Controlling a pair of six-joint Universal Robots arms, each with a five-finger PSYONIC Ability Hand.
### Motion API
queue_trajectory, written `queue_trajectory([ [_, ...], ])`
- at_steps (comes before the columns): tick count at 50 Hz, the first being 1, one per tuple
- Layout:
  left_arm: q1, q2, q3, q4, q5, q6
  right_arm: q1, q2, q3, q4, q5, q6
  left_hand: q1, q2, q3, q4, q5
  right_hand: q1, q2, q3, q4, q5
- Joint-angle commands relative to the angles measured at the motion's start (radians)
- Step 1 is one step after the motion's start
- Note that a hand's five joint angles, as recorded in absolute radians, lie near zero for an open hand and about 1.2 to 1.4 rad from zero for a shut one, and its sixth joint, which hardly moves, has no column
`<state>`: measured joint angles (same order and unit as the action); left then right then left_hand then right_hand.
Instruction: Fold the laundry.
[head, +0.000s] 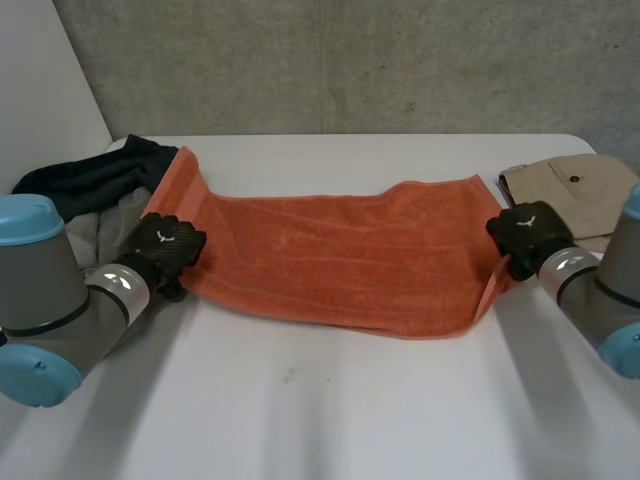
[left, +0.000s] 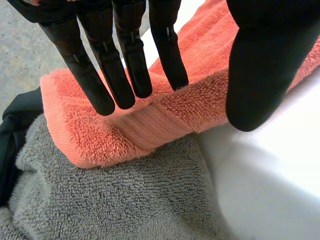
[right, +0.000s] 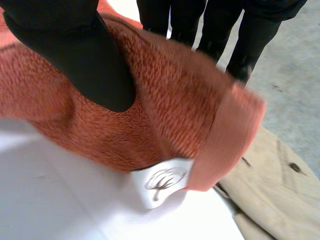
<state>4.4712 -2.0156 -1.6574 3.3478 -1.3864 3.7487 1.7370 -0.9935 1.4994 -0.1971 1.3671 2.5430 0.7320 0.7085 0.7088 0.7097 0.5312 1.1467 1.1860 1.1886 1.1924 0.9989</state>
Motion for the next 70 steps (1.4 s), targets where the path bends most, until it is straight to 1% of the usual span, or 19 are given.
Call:
queue_trajectory([
  [1,-0.010,-0.060,0.025,0.027,-0.005,0.013,0.042,0.024,0.004,-0.008,0.006,-0.021,0.127,0.151,0.151,0.150,0.154,0.250,0.210,0.208,0.204,0.223],
  [4,-0.015,-0.074,0.034,0.024,-0.010,0.026,0.042,0.019,0.005,-0.015,0.009,-0.014,0.192,0.215,0.215,0.214,0.218,0.250,0.210,0.208,0.204,0.223],
  [5,-0.018,-0.074,0.037,0.019,-0.013,0.036,0.041,0.010,0.005,-0.018,0.013,-0.009,0.395,0.419,0.419,0.418,0.422,0.250,0.210,0.208,0.204,0.223],
  [8,-0.026,-0.057,0.034,0.003,-0.019,0.034,0.035,-0.034,0.004,-0.013,0.030,-0.009,0.664,0.687,0.687,0.686,0.690,0.250,0.210,0.208,0.204,0.223],
  [11,-0.046,-0.017,0.025,-0.027,-0.023,0.025,0.027,-0.085,-0.001,-0.008,0.046,-0.010,0.664,0.688,0.687,0.687,0.690,0.250,0.210,0.208,0.204,0.223],
  [15,-0.105,0.158,0.001,-0.116,-0.020,-0.030,0.007,-0.192,-0.011,0.031,0.052,-0.017,0.664,0.688,0.687,0.687,0.690,0.250,0.210,0.208,0.204,0.223],
  [21,-0.127,0.367,0.027,-0.171,-0.003,-0.226,-0.054,-0.344,-0.034,0.110,0.027,0.000,0.664,0.688,0.687,0.687,0.690,0.250,0.210,0.208,0.204,0.223],
  [26,-0.113,0.240,0.125,-0.142,0.003,-0.271,-0.063,-0.321,-0.048,0.065,0.006,0.055,0.664,0.688,0.687,0.687,0.690,0.250,0.210,0.208,0.204,0.223],
  [35,-0.095,-0.173,0.409,-0.177,-0.086,-0.106,-0.053,-0.134,-0.079,-0.019,0.072,0.065,0.664,0.688,0.687,0.687,0.690,0.250,0.210,0.208,0.204,0.223],
  [36,-0.096,-0.199,0.433,-0.182,-0.091,-0.090,-0.050,-0.126,-0.079,-0.019,0.079,0.060,0.644,0.668,0.667,0.667,0.670,0.250,0.210,0.208,0.204,0.223],
  [38,-0.107,-0.261,0.482,-0.186,-0.092,-0.043,-0.034,-0.106,-0.076,-0.022,0.101,0.049,0.407,0.431,0.431,0.430,0.434,0.250,0.210,0.208,0.204,0.223],
  [40,-0.116,-0.293,0.511,-0.185,-0.097,-0.009,-0.025,-0.096,-0.074,-0.025,0.112,0.043,0.030,0.053,0.053,0.052,0.056,0.250,0.210,0.208,0.204,0.223],
  [41,-0.125,-0.316,0.537,-0.185,-0.103,0.017,-0.016,-0.090,-0.071,-0.025,0.121,0.039,-0.266,-0.243,-0.243,-0.244,-0.240,0.250,0.210,0.208,0.204,0.223],
  [42,-0.130,-0.325,0.547,-0.183,-0.114,0.031,-0.010,-0.088,-0.070,-0.025,0.124,0.037,-0.362,-0.339,-0.339,-0.340,-0.336,0.250,0.210,0.208,0.204,0.223],
  [49,-0.148,-0.252,0.521,-0.177,-0.256,0.030,0.009,-0.088,-0.062,-0.028,0.136,0.032,-0.398,-0.375,-0.375,-0.376,-0.372,0.250,0.210,0.208,0.204,0.223],
  [55,-0.201,-0.088,0.351,-0.134,-0.269,-0.009,0.004,-0.093,-0.064,-0.028,0.133,0.029,-0.331,-0.307,-0.308,-0.309,-0.305,0.250,0.210,0.208,0.204,0.223],
  [60,-0.289,0.023,0.159,-0.113,-0.275,-0.015,-0.002,-0.097,-0.067,-0.021,0.130,0.028,-0.035,-0.012,-0.012,-0.013,-0.009,0.250,0.210,0.208,0.204,0.223],
  [65,-0.320,0.048,0.058,-0.108,-0.286,-0.020,-0.002,-0.100,-0.065,-0.021,0.129,0.028,0.180,0.203,0.203,0.202,0.206,0.250,0.210,0.208,0.204,0.223],
  [70,-0.291,-0.001,0.041,-0.122,-0.307,-0.024,0.007,-0.100,-0.059,-0.021,0.127,0.017,0.198,0.221,0.221,0.220,0.224,0.250,0.210,0.208,0.204,0.223],
])
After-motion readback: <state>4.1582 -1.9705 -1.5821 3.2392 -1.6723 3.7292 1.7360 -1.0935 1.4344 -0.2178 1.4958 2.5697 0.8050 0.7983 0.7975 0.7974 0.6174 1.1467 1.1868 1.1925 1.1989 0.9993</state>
